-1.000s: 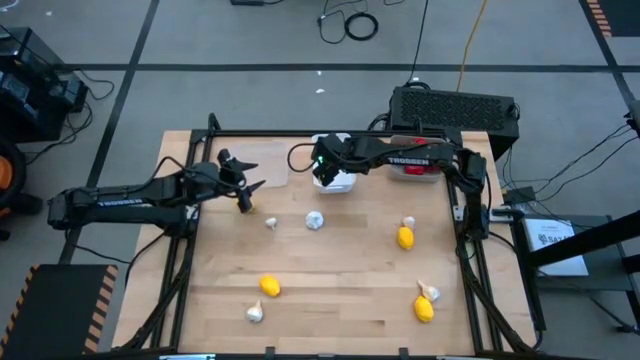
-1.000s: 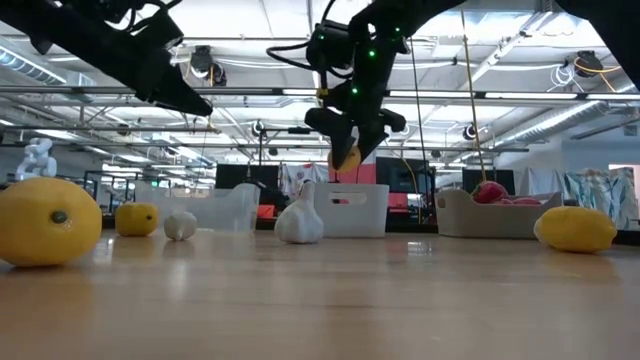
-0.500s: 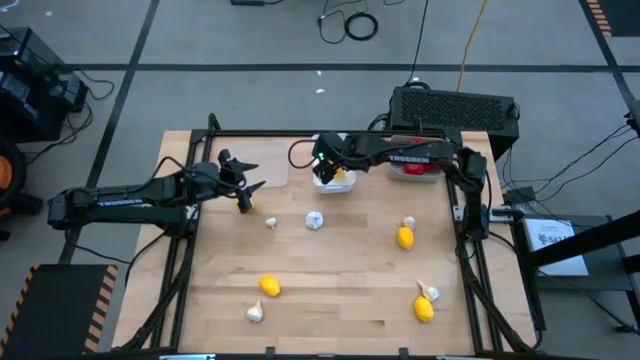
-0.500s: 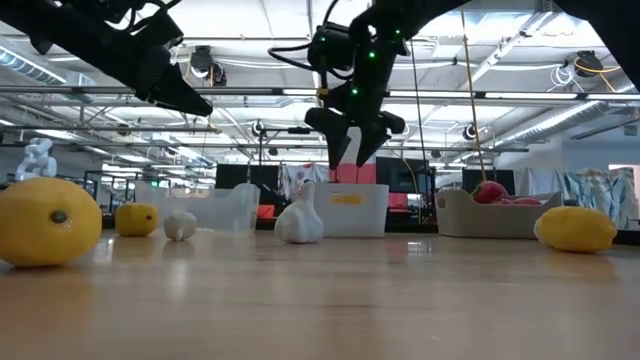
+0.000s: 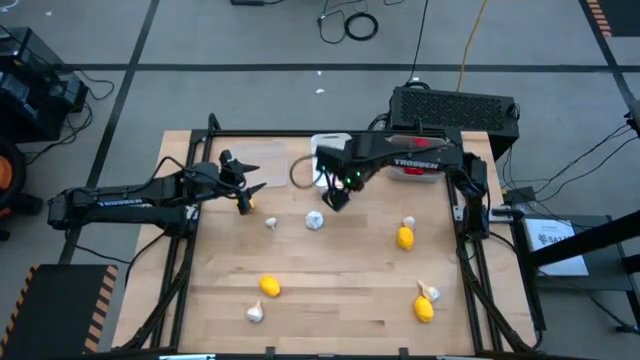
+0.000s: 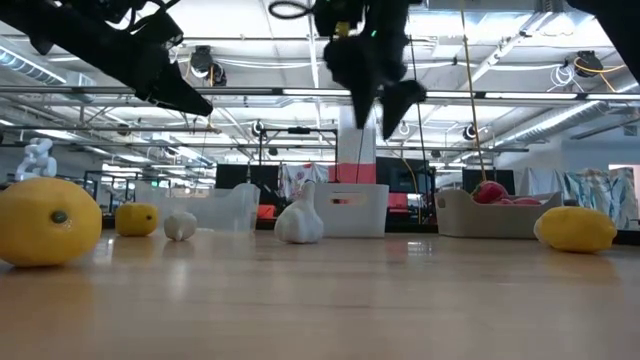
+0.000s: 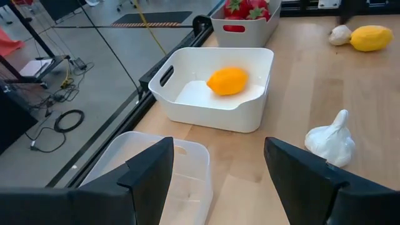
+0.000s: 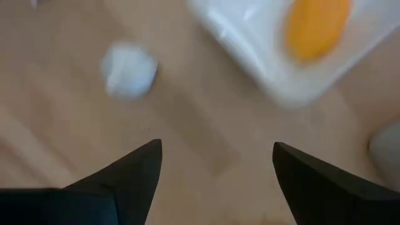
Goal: Sort produce into baskets
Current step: Put the yellow lemon into the white bin
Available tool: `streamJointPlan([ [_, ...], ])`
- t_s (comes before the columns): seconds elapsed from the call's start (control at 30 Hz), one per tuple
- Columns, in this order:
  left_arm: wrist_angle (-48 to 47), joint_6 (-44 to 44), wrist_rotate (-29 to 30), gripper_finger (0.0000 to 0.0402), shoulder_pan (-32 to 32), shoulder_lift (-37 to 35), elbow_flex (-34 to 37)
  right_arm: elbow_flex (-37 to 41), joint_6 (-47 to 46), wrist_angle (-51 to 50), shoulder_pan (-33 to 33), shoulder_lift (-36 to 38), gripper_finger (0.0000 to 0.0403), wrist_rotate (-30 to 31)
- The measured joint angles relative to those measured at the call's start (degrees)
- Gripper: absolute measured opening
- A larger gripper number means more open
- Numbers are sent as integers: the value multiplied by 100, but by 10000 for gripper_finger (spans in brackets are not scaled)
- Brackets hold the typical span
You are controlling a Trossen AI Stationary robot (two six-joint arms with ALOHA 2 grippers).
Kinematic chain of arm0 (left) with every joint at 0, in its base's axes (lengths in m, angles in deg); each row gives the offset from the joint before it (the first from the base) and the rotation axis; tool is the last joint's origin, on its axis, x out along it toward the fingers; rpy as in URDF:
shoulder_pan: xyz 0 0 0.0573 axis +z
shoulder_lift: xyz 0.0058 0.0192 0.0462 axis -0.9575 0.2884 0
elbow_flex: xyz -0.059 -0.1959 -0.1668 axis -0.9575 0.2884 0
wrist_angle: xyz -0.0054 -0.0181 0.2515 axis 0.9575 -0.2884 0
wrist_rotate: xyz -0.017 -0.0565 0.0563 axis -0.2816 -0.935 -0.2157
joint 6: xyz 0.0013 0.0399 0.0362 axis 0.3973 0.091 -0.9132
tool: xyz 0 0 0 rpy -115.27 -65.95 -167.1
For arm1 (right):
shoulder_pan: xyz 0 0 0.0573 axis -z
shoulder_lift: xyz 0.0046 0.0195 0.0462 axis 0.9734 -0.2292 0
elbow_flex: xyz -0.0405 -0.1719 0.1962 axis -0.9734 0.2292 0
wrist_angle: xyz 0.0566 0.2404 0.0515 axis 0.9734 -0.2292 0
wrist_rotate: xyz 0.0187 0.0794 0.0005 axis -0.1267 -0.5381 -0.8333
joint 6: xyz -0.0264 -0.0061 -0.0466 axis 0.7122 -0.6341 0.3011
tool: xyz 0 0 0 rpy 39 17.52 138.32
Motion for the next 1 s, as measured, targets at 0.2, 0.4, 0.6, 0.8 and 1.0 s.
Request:
streamJointPlan([
  [0.2, -7, 4, -4, 255, 0, 0, 0, -10, -560, -933, -772, 0, 287, 28],
  [0.4, -17, 4, -9, 255, 0, 0, 0, 107, -1701, -1267, -1569, 16, 285, 1],
  [0.6, -9, 7, -387, 255, 0, 0, 0, 854, -2195, -1260, -2139, 178, 285, -301],
  [0.8, 2, 24, -622, 255, 0, 0, 0, 1938, -2011, -1188, -2528, 733, 285, -99],
  [1.0, 9, 24, -625, 255, 0, 0, 0, 3156, -2901, -279, -2823, 2061, 286, 14],
])
